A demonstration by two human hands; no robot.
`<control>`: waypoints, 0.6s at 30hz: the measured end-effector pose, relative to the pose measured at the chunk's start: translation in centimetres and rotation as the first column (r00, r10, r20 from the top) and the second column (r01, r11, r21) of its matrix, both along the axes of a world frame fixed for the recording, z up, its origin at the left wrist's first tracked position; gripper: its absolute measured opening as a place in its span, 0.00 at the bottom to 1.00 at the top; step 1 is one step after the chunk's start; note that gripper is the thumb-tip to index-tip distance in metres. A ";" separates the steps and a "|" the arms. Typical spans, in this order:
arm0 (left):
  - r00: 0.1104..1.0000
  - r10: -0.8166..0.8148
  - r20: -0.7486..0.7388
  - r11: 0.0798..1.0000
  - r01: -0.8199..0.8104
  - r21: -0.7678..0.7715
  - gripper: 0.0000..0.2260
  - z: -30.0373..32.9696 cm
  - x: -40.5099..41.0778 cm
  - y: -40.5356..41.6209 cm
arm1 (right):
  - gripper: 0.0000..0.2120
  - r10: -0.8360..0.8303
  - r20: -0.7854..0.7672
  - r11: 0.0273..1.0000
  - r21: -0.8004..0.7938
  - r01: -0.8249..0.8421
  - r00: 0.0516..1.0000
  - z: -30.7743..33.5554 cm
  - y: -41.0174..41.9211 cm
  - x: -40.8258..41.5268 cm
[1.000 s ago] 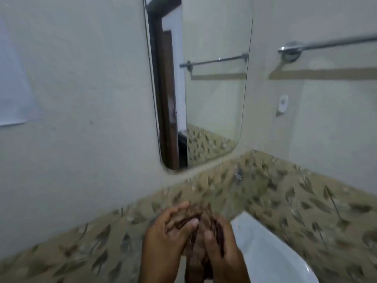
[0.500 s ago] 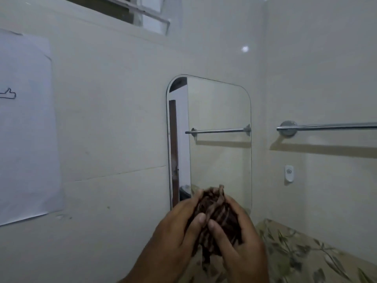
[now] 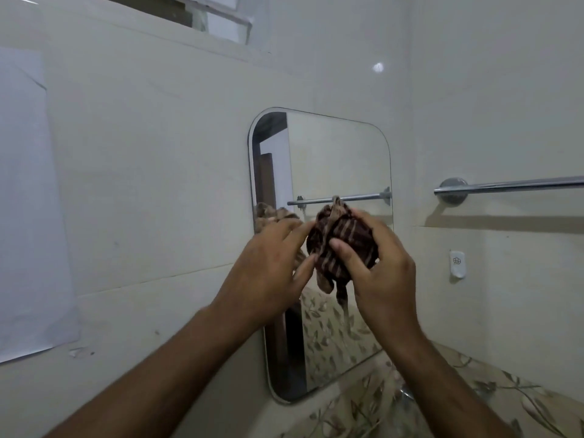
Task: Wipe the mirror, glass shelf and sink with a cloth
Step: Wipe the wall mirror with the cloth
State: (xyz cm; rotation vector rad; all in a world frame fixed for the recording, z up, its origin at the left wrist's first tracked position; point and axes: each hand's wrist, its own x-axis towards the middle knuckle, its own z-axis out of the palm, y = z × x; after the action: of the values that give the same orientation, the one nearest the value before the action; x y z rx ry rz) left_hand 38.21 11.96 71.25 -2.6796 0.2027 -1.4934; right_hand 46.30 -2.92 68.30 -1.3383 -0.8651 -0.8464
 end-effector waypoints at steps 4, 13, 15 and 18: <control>1.000 0.019 -0.011 1.000 -0.019 -0.016 0.24 2.4 1.6 0.0 | 0.23 0.010 0.010 1.000 0.000 -0.010 1.000 2.2 0.5 2.0; 0.985 0.172 -0.011 0.975 -0.168 0.143 0.24 2.5 3.2 1.0 | 0.28 0.003 -0.006 1.000 0.012 -0.003 1.000 2.8 1.9 5.3; 0.982 0.189 0.020 0.959 -0.189 0.212 0.22 2.7 3.0 1.4 | 0.28 -0.021 -0.016 0.998 0.052 0.021 1.000 2.9 2.5 5.9; 0.973 0.214 0.089 0.939 -0.230 0.258 0.20 3.1 2.6 2.1 | 0.25 -0.096 0.024 0.993 0.065 0.094 0.995 3.4 4.2 6.7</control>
State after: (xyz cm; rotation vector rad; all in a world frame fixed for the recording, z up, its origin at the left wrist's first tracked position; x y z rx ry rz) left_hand 40.83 14.11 74.30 -2.3552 0.0858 -1.3680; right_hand 52.99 1.23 71.72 -1.3228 -0.7931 -0.9606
